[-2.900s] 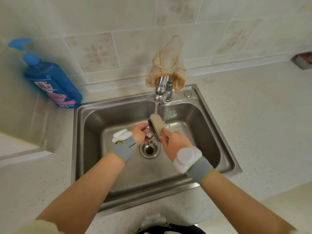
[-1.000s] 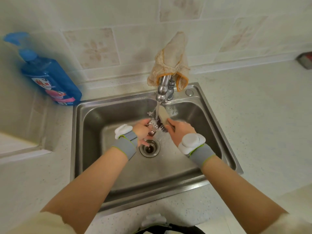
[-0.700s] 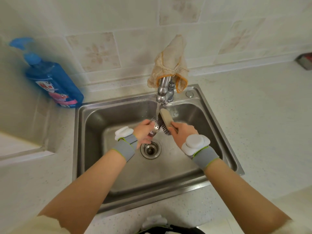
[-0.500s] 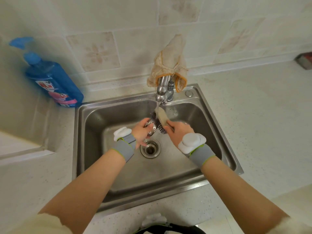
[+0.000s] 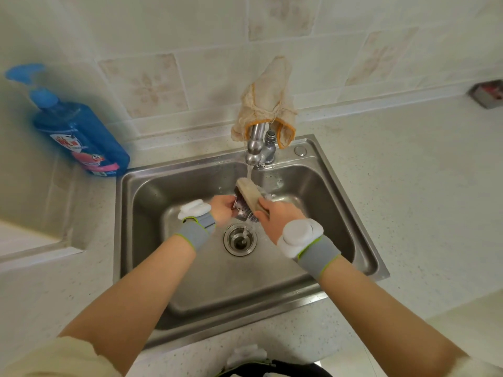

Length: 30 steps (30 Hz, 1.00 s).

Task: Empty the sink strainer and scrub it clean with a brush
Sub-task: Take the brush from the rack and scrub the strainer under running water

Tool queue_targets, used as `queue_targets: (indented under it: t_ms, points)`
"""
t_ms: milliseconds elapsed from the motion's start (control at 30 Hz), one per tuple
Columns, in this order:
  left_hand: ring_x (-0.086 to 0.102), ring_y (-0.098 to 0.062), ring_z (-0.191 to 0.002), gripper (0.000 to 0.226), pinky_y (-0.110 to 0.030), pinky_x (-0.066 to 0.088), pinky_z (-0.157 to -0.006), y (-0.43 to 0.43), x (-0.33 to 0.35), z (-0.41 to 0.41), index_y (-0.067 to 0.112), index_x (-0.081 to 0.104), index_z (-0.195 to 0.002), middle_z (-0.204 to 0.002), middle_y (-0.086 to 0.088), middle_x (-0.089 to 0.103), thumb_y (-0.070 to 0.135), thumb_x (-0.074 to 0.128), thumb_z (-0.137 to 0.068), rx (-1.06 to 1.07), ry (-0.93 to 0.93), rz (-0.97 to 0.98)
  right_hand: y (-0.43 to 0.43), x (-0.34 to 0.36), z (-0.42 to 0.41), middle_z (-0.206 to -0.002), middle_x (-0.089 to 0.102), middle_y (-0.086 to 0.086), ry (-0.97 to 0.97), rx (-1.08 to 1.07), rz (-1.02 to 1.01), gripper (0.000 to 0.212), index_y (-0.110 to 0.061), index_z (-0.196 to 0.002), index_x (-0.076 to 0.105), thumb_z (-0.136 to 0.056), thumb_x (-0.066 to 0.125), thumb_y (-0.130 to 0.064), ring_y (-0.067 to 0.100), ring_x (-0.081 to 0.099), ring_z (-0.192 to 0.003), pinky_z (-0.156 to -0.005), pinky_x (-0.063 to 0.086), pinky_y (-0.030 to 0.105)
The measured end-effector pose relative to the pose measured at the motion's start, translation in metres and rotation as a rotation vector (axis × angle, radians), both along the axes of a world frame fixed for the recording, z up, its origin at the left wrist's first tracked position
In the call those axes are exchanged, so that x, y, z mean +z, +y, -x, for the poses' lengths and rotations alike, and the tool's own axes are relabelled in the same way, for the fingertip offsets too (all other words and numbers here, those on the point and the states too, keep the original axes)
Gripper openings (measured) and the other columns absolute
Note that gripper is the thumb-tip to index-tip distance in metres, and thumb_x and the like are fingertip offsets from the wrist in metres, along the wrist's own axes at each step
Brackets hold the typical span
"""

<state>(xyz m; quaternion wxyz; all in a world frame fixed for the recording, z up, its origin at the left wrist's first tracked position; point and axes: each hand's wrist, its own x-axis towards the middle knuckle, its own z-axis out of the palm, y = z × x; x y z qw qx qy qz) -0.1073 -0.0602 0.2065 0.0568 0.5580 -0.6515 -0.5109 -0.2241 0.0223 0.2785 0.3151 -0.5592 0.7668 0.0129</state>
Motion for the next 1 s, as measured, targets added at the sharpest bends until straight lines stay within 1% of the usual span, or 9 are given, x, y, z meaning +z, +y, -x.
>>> queue_targets:
  t_ms: [100,233,333,433,533,633,733,900,1000]
  points:
    - [0.05,-0.011,-0.092,0.037,0.001,0.036,-0.061,-0.002,-0.003,0.0,-0.004,0.061,-0.115,-0.098,-0.009,0.058,-0.014,0.048,-0.082,-0.06,-0.026,0.02,-0.014,-0.001,0.007,-0.136,0.054,0.012,-0.002,-0.1,-0.058,0.04,-0.014,-0.137,0.045,-0.1,0.038,-0.029,0.033,0.05,-0.126,-0.101,0.041,0.035]
    - [0.051,0.008,-0.061,0.029,-0.001,0.035,-0.05,0.002,0.002,-0.001,-0.009,0.06,-0.109,-0.09,-0.009,0.051,-0.013,0.048,-0.083,-0.117,-0.063,0.063,-0.002,0.001,-0.003,-0.131,0.057,0.012,0.009,-0.015,-0.06,0.037,-0.014,-0.132,0.049,-0.099,0.038,-0.028,0.033,0.053,-0.12,-0.097,0.043,0.035]
    - [0.048,-0.011,-0.086,0.031,-0.006,0.032,-0.053,0.0,0.0,-0.003,0.0,0.063,-0.111,-0.09,-0.005,0.054,-0.007,0.052,-0.083,-0.176,-0.088,0.112,-0.008,0.001,0.011,-0.137,0.053,0.01,0.006,-0.085,-0.065,0.04,-0.016,-0.137,0.047,-0.1,0.039,-0.029,0.032,0.05,-0.126,-0.102,0.04,0.034]
    - [0.052,-0.012,-0.086,0.033,-0.015,0.037,-0.057,0.0,0.001,-0.002,-0.001,0.063,-0.112,-0.082,-0.002,0.061,-0.01,0.053,-0.081,-0.061,0.003,0.075,-0.006,0.001,0.01,-0.137,0.054,0.01,0.007,-0.081,-0.054,0.041,-0.015,-0.137,0.047,-0.1,0.039,-0.03,0.032,0.049,-0.127,-0.103,0.039,0.033]
    - [0.056,-0.002,-0.05,0.032,-0.008,0.041,-0.043,0.002,0.005,0.0,0.002,0.062,-0.105,-0.044,0.013,0.06,-0.014,0.051,-0.081,0.277,0.204,-0.138,0.002,0.0,-0.006,-0.133,0.057,0.01,-0.013,0.0,0.013,0.039,-0.015,-0.133,0.049,-0.099,0.04,-0.031,0.032,0.052,-0.122,-0.101,0.043,0.035]
    - [0.05,-0.008,-0.06,0.021,-0.02,0.04,-0.057,0.003,0.008,0.003,0.018,0.057,-0.084,-0.068,0.004,0.057,0.002,0.047,-0.09,0.465,0.3,-0.396,-0.007,-0.001,-0.001,-0.133,0.057,0.01,-0.005,-0.01,0.027,0.04,-0.016,-0.136,0.046,-0.1,0.039,-0.03,0.032,0.052,-0.122,-0.098,0.043,0.035]
    - [0.049,-0.011,-0.066,0.018,-0.024,0.038,-0.061,0.005,0.006,0.005,0.022,0.052,-0.08,-0.076,0.002,0.052,0.027,0.045,-0.095,0.515,0.357,-0.466,-0.005,0.002,0.004,-0.131,0.059,0.011,0.013,-0.009,0.023,0.04,-0.017,-0.137,0.045,-0.099,0.039,-0.03,0.033,0.053,-0.121,-0.097,0.043,0.035]
    - [0.051,-0.014,-0.075,0.018,-0.02,0.037,-0.06,0.008,-0.006,0.003,0.015,0.061,-0.106,-0.078,0.003,0.056,0.02,0.046,-0.095,0.384,0.281,-0.283,-0.003,0.0,0.012,-0.134,0.057,0.009,-0.042,-0.05,0.003,0.043,-0.019,-0.139,0.044,-0.099,0.041,-0.033,0.032,0.053,-0.123,-0.102,0.043,0.034]
    - [0.048,-0.017,-0.091,0.028,-0.017,0.039,-0.058,0.011,-0.004,0.006,-0.001,0.059,-0.117,-0.097,-0.005,0.056,0.003,0.047,-0.092,0.245,0.197,-0.086,0.0,0.0,0.011,-0.132,0.058,0.008,-0.026,-0.048,-0.007,0.04,-0.019,-0.136,0.049,-0.098,0.041,-0.032,0.032,0.054,-0.121,-0.102,0.043,0.034]
